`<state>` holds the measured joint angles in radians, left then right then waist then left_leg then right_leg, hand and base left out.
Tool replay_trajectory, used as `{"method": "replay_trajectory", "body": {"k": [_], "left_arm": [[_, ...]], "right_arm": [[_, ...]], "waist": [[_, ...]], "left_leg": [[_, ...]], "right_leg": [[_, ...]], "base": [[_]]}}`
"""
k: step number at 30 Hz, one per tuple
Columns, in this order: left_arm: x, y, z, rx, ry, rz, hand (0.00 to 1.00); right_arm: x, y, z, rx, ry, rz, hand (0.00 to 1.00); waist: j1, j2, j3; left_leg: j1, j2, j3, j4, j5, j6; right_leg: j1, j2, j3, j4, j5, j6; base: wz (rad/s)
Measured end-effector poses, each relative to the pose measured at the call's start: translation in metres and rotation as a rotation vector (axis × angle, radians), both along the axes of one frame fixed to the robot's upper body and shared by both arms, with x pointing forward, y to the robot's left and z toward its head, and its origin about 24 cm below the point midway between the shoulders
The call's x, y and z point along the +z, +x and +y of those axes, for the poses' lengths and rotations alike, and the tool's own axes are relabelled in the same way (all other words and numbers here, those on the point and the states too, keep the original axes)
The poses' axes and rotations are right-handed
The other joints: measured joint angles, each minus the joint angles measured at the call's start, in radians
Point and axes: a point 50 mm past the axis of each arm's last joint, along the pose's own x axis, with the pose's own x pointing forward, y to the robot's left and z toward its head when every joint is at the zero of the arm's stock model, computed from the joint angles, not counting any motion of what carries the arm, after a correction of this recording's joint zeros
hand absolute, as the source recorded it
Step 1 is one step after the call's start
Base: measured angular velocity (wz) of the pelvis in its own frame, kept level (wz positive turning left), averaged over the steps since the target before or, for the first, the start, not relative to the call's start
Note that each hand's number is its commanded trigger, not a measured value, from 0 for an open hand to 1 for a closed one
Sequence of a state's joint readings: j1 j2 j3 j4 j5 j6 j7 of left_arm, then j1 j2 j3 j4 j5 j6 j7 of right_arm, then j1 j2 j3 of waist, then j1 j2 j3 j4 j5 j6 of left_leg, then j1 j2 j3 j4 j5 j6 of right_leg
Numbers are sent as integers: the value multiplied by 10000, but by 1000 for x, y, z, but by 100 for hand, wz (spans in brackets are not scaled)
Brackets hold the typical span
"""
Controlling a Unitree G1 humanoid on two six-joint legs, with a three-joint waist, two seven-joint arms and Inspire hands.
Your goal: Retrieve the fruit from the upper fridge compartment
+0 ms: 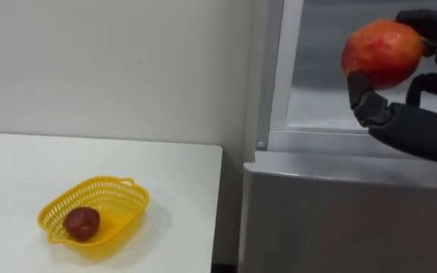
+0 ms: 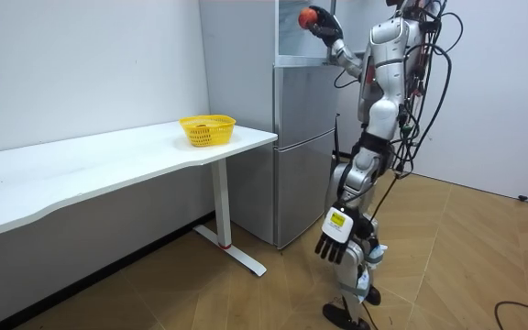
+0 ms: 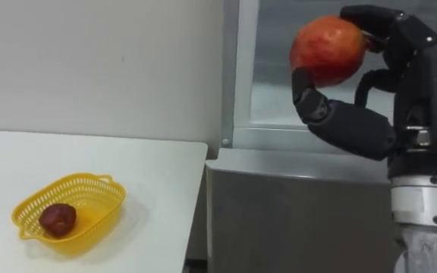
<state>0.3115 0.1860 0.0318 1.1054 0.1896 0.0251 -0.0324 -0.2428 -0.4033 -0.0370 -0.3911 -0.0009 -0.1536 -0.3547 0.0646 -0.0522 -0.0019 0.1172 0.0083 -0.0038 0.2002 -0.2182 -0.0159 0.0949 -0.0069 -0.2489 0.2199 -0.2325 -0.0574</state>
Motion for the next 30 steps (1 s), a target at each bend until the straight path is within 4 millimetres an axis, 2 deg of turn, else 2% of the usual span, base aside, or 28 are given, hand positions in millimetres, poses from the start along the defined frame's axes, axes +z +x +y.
{"method": "replay_trajectory", "body": {"k": [5,9,12,16,22,24,28,30], "left_arm": [[-2,6,0,-16,-25,23,0],[-2,10,-1,-251,-157,-51,0],[-2,13,0,-228,-322,-143,0],[-1,9,4,-132,-469,-25,0],[-2,7,3,-125,-721,88,0],[-2,7,3,-136,-761,89,0],[-2,8,3,-138,-801,69,0],[-2,7,3,-72,-847,140,0]], "right_arm": [[2,-7,25,207,-1607,-452,100],[-4,-7,43,737,-2666,-295,100],[-2,-7,52,943,-3236,-437,100],[1,-11,59,1080,-3883,-720,100],[-2,-14,70,1236,-4632,-896,100],[-4,-13,76,1539,-4871,-816,100],[1,-8,83,1778,-5094,-979,100],[2,-5,84,1809,-5269,-894,100]], "waist": [[296,-90,-1],[522,-330,-17],[724,-455,24],[856,-631,56],[1227,-639,73],[1382,-693,105],[1408,-850,140],[1675,-923,125]], "left_leg": [[-9,57,241,-36,0,0],[-47,76,249,-56,0,-1],[-53,84,230,-54,0,-1],[-51,96,164,-54,-2,-3],[-52,74,-26,-37,-3,-3],[-70,50,-89,16,-3,-4],[-203,14,-301,66,-2,-4],[-238,-22,-338,56,-1,0]], "right_leg": [[-76,30,54,32,23,-36],[-90,46,19,-8,26,-41],[-53,54,-3,1,27,-43],[38,52,-154,0,34,-46],[97,23,-292,-13,46,-60],[81,19,-292,-102,29,-55],[73,25,-395,-170,47,-28],[98,-27,-523,-156,63,-3]], "base": [[-9],[0],[2],[9],[8],[10],[16],[8]]}}
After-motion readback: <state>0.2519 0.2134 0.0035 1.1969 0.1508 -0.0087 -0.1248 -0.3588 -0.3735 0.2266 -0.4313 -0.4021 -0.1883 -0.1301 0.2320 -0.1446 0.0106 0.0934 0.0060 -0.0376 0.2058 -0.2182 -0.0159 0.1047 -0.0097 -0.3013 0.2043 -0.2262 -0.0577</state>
